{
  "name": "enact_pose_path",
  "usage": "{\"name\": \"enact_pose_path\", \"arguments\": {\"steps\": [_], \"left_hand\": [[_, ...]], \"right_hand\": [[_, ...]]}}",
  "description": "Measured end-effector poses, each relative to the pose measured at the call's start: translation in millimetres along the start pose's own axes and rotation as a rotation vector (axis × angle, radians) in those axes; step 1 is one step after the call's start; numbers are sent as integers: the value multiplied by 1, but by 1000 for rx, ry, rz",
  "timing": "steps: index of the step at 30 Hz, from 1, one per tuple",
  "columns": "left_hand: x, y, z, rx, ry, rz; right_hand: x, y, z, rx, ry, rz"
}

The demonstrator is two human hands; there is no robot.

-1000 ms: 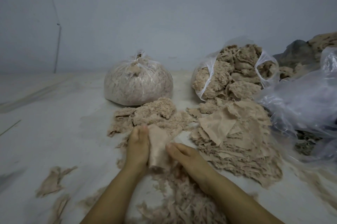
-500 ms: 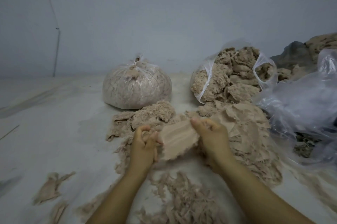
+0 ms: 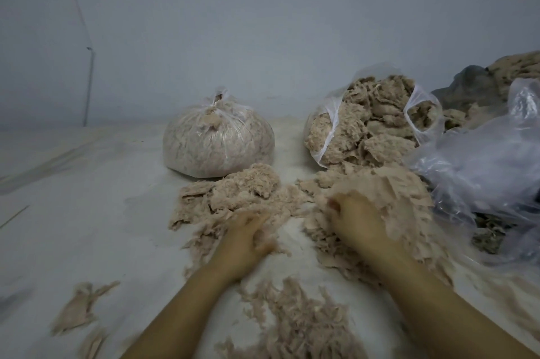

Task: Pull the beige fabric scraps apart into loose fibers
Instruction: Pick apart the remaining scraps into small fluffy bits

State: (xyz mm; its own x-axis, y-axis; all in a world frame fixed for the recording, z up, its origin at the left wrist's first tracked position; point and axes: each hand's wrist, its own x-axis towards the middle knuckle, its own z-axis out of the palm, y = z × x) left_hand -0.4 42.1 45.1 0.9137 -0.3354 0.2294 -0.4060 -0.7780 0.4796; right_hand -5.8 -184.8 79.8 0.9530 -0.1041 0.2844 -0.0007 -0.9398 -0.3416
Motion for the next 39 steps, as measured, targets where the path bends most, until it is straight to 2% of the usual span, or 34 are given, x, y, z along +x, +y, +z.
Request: {"name": "enact_pose_path", "arguments": {"steps": [2, 4, 5, 7, 8, 10, 12, 13, 15, 16, 19, 21, 23, 26, 28, 31, 33, 35, 37, 39], "left_hand": [[1, 2, 3, 33, -56, 7], [-3, -1, 1, -173, -136, -31], [-7, -1, -4, -272, -240, -38], [-12, 0, -16, -316, -483, -28], [-14, -1, -22, -336, -568, -33], [-18, -1, -31, -433, -622, -77], [-20, -1, -33, -568, -574, -178], [-20, -1, -30, -564, -486, -197], [-19, -2, -22, -349, -216, -114], [-19, -3, -18, -239, -126, -38], [-19, -7, -7, -78, -52, 101], [-18, -11, -5, 18, 20, 100], [-18, -12, -4, 0, 98, 7], [-18, -11, -9, -400, 290, -211], [-17, -9, -13, -629, 346, -247], [-16, -7, -15, -796, 387, -283], [-15, -9, -19, -888, 462, -373], [-13, -16, -28, -1118, 501, -533], [-15, -23, -37, -1341, 392, -725], [-19, -26, -41, -1382, 249, -829]], "right_hand": [[-3, 6, 2, -73, -90, 61], [-8, 6, 2, -33, -18, 36], [-11, 4, 4, 17, 58, -17], [-15, -7, 6, 146, 155, -152], [-16, -14, 7, 213, 139, -201], [-18, -29, 14, 292, 29, -280], [-21, -40, 27, 276, -127, -355], [-22, -44, 36, 229, -205, -383], [-25, -51, 49, 119, -312, -403], [-26, -53, 54, 117, -321, -399], [-31, -58, 60, 331, -255, -311], [-33, -57, 58, 551, -208, -225], [-32, -53, 55, 683, -172, -167], [-28, -45, 51, 487, -206, -253], [-26, -42, 54, 347, -277, -267], [-24, -50, 56, 366, -227, -283], [-24, -55, 55, 499, -191, -226], [-25, -58, 52, 770, -220, -121], [-27, -58, 46, 1003, -293, -32], [-30, -56, 37, 1077, -361, 8]]}}
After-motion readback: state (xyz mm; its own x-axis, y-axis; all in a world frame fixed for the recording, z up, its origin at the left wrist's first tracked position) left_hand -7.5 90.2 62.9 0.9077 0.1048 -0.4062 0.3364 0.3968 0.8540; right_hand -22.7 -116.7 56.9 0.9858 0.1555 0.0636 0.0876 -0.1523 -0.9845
